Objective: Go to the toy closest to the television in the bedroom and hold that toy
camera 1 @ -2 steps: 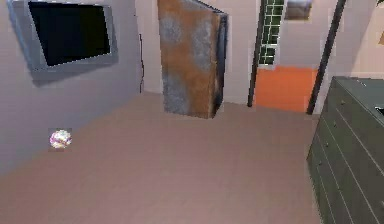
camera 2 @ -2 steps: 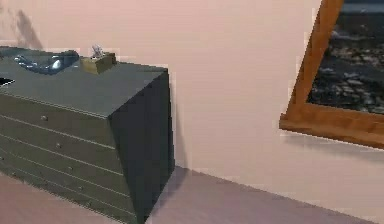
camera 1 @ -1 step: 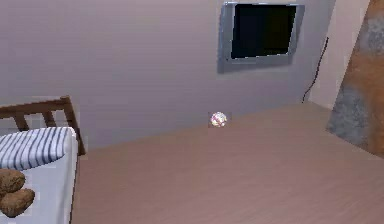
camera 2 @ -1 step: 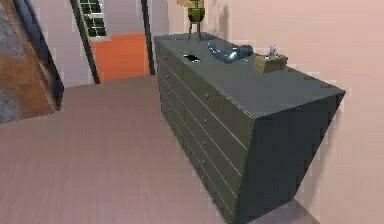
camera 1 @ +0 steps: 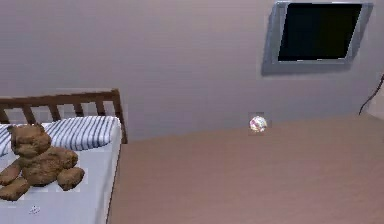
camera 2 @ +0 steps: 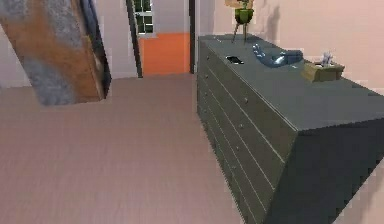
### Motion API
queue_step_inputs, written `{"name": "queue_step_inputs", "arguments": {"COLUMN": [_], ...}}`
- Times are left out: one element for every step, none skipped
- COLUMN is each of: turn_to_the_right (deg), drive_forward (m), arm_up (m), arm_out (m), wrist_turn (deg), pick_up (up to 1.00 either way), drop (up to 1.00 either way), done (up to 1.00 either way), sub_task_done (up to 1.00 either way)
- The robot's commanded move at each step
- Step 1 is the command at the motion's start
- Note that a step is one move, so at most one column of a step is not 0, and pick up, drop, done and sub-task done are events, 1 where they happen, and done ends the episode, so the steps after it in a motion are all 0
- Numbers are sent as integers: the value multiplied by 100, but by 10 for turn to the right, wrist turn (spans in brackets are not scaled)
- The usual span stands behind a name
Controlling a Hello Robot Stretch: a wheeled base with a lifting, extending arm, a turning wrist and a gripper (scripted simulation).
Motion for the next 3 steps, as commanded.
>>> {"name": "queue_step_inputs", "arguments": {"turn_to_the_right": [0,450,270], "drive_forward": [45,0,0], "arm_up": [0,0,0], "arm_out": [0,0,0], "wrist_turn": [0,0,0], "pick_up": [0,0,0], "drop": [0,0,0], "done": [0,0,0], "sub_task_done": [0,0,0]}}
